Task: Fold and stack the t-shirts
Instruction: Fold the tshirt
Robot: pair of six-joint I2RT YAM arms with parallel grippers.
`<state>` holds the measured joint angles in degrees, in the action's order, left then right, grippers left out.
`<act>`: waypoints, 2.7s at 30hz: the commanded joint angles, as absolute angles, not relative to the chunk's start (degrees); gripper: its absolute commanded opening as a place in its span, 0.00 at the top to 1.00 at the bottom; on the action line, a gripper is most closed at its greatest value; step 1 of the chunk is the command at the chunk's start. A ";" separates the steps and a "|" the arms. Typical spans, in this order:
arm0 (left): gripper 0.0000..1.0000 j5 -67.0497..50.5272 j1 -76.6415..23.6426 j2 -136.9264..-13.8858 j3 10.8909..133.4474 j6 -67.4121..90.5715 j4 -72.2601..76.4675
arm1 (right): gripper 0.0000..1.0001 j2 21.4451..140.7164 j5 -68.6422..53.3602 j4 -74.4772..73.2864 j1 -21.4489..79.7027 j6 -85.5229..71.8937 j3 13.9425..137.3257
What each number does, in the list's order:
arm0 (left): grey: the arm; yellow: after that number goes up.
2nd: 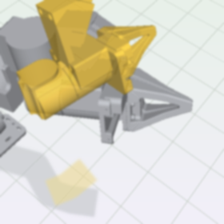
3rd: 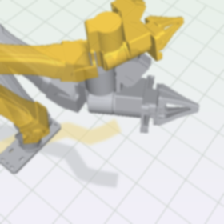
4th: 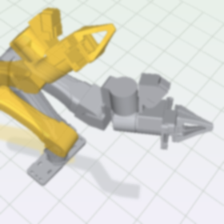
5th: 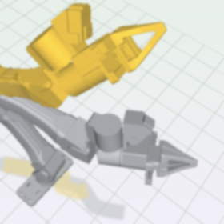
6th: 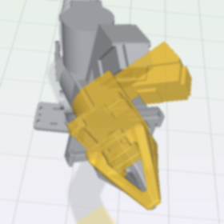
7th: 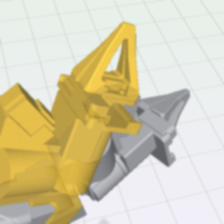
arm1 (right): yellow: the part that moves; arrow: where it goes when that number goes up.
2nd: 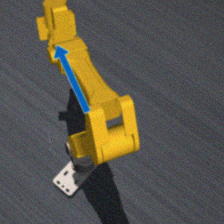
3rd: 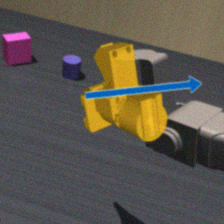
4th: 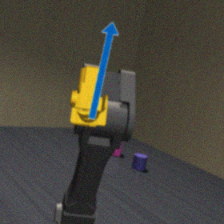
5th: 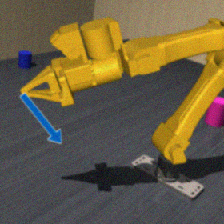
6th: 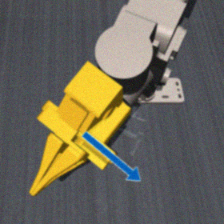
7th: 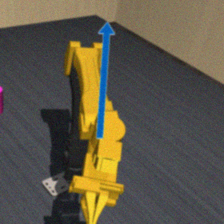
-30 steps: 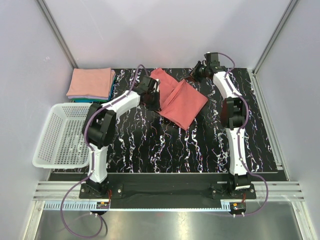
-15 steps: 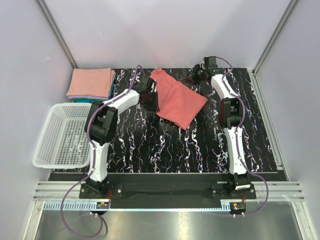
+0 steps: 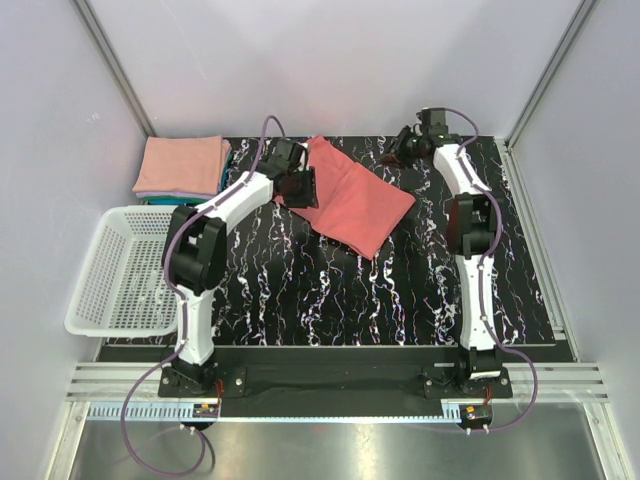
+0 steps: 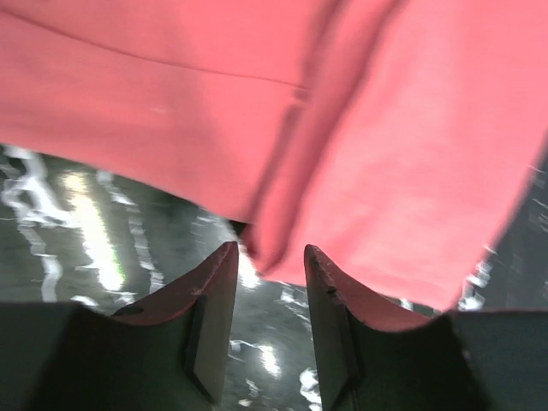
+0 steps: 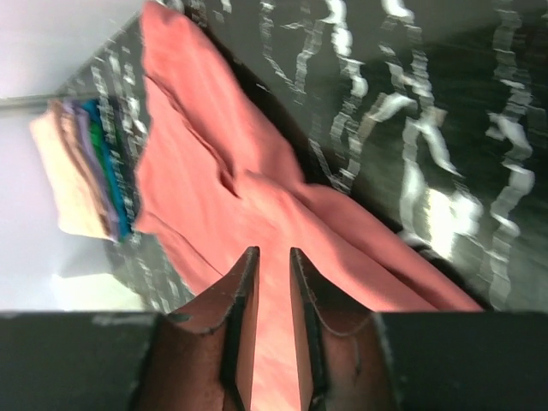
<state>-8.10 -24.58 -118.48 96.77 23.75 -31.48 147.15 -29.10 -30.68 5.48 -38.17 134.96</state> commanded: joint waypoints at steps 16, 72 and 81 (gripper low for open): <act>0.55 -13.89 -21.63 -118.84 95.79 26.02 -26.45 | 0.67 137.20 -26.98 -36.83 0.35 -23.03 115.07; 0.53 -12.41 -19.95 -88.25 56.23 24.35 -29.44 | 0.88 105.47 -18.99 -41.22 17.67 -16.70 72.41; 0.49 -15.99 -19.07 -92.71 64.32 22.06 -26.46 | 0.49 105.81 -17.14 -39.03 16.27 -19.77 77.78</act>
